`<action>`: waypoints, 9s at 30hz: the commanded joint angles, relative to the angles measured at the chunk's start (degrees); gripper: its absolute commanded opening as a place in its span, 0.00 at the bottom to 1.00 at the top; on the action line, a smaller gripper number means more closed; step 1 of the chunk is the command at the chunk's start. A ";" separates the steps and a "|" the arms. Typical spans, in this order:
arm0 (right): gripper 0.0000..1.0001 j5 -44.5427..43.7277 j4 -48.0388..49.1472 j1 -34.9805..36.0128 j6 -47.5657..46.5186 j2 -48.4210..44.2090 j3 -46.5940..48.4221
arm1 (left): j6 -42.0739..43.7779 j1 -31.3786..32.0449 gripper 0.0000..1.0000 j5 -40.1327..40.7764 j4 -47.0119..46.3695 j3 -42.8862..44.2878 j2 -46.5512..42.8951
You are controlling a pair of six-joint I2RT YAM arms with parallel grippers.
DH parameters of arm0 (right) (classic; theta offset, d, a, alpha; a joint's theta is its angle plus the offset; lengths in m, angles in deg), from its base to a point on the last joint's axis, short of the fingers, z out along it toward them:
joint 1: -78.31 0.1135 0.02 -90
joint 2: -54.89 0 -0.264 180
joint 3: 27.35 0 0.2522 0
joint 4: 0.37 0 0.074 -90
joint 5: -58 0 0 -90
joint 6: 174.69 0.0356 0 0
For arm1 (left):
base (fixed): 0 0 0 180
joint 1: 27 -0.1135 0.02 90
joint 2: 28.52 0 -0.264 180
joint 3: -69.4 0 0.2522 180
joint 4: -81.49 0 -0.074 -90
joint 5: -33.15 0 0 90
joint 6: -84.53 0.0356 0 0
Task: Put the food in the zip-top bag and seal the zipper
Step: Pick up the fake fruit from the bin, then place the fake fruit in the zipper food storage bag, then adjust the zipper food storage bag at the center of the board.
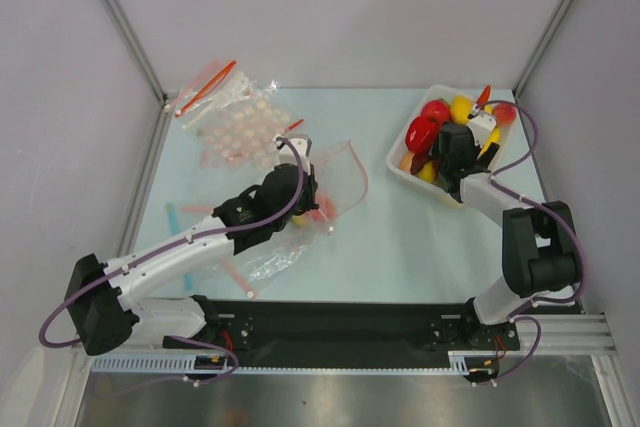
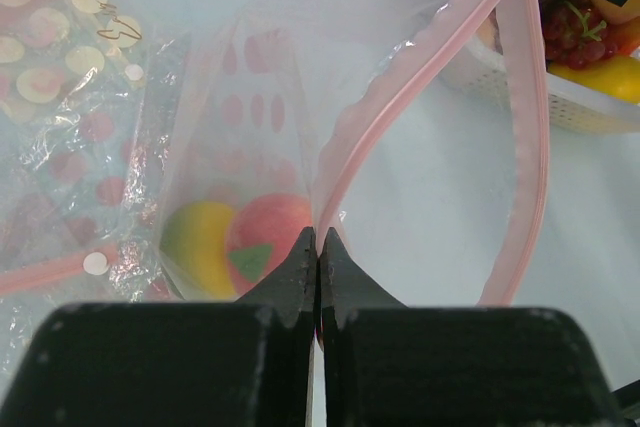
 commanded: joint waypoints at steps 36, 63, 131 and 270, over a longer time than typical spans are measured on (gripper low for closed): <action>0.27 35.56 4.18 24.59 -2.53 -39.52 -8.35 | 0.81 -0.18 0.00 -1.67 -0.93 2.87 1.21; 0.28 48.74 20.52 30.92 -6.23 -38.03 -14.24 | -0.16 -0.18 0.00 -9.57 -3.48 1.64 -1.51; 0.36 34.51 -5.04 35.49 -3.76 -21.07 0.62 | -6.04 -0.18 0.00 12.56 1.36 -2.40 -14.69; 0.55 20.54 10.16 27.58 -0.69 -35.47 -12.13 | 6.09 3.51 0.00 1.04 -4.71 -0.29 -8.28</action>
